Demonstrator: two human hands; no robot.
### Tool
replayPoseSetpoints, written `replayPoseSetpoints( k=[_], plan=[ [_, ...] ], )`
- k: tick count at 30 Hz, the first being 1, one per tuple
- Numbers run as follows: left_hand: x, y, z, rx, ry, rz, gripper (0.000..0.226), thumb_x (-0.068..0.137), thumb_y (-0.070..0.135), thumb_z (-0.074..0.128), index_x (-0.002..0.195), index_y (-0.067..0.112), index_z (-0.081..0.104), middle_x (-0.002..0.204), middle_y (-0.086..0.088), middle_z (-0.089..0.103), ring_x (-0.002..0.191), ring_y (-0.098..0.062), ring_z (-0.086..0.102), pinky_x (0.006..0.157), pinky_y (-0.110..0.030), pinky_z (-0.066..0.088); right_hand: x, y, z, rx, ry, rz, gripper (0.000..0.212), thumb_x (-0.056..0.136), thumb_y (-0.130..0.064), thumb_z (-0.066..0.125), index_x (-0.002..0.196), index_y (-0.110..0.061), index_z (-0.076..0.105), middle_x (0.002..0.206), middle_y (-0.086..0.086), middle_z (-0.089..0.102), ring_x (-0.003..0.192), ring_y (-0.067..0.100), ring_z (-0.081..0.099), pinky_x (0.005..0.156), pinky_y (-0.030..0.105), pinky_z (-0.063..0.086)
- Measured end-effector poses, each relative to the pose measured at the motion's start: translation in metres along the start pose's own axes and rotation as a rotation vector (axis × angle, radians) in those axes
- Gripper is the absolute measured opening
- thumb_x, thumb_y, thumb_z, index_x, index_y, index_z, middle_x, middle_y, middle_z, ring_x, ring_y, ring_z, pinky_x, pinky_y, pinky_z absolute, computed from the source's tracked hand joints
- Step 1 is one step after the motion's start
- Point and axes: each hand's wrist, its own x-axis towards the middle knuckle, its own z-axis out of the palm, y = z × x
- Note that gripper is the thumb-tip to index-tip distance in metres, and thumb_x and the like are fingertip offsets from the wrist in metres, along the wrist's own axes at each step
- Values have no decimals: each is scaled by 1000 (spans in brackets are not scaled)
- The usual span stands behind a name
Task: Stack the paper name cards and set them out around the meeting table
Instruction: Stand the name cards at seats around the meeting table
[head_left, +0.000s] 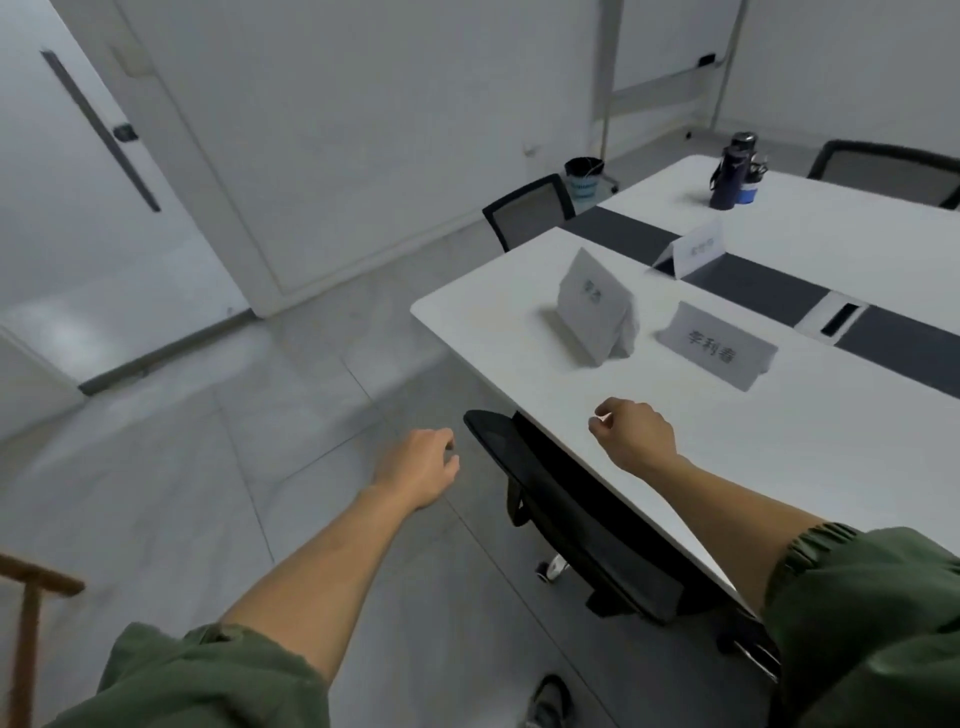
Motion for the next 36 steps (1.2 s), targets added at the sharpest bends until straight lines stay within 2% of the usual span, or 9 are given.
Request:
replayPoseSetpoints(
  k=[3,8,12,19,23,28,30,33,36],
  plan=[
    [45,-22,-16,-2,-47,1,31,98,30,48,122,13,58,113,-9,65,97,-26,60,68,-28,38,45,-25,7,12,-20,22,34,93,-41,50,121,-24,63,106,-3,71,98,24,63,79,32,47],
    [124,-51,-48,-21,-23,30,33,98,30,49,124,12,59,111,-10,66,97,-27,61,68,-27,37,122,-61,-4,2,2,71,35,93,-39,51,122,-23,62,114,0,69,101,25,63,83,33,49],
    [186,-75,-59,-24,-53,69,34,99,28,49,126,10,57,118,-11,63,105,-27,59,72,-27,36,175,-80,-1,1,24,116,33,93,-38,52,120,-23,62,114,-1,68,99,24,62,77,31,48],
    [323,-119,-70,3,-105,236,33,97,29,48,125,13,57,119,-10,64,109,-28,58,78,-30,41,257,-101,20,-2,70,285,28,92,-38,57,114,-21,64,108,4,68,92,24,62,77,35,54],
    [405,-141,-93,66,-114,332,34,95,32,47,126,19,56,119,-6,64,109,-26,57,86,-33,46,293,-122,21,-13,144,364,29,93,-40,55,115,-23,65,111,4,69,96,24,62,76,33,51],
    [481,-133,-101,109,-169,462,34,96,33,46,126,19,55,115,-4,65,104,-24,59,79,-33,45,317,-130,-9,-58,332,419,33,93,-40,58,119,-21,65,113,2,71,100,24,65,73,29,47],
    [501,-121,-95,107,-203,524,35,97,34,46,127,19,55,115,-4,65,105,-23,58,78,-33,44,327,-120,-25,-51,359,487,42,91,-47,60,125,-23,61,117,2,69,105,24,64,79,34,51],
    [525,-104,-82,108,-251,591,35,97,34,46,128,19,54,116,-3,64,106,-22,58,80,-33,46,347,-98,-41,-28,233,619,61,83,-52,66,135,-24,51,127,3,63,117,26,57,90,40,50],
    [553,-92,-70,121,-277,625,35,97,34,46,128,19,54,117,-2,64,105,-22,59,81,-33,46,374,-70,-43,101,75,710,79,78,-52,73,144,-22,41,142,7,52,128,29,50,103,42,44]
  ],
)
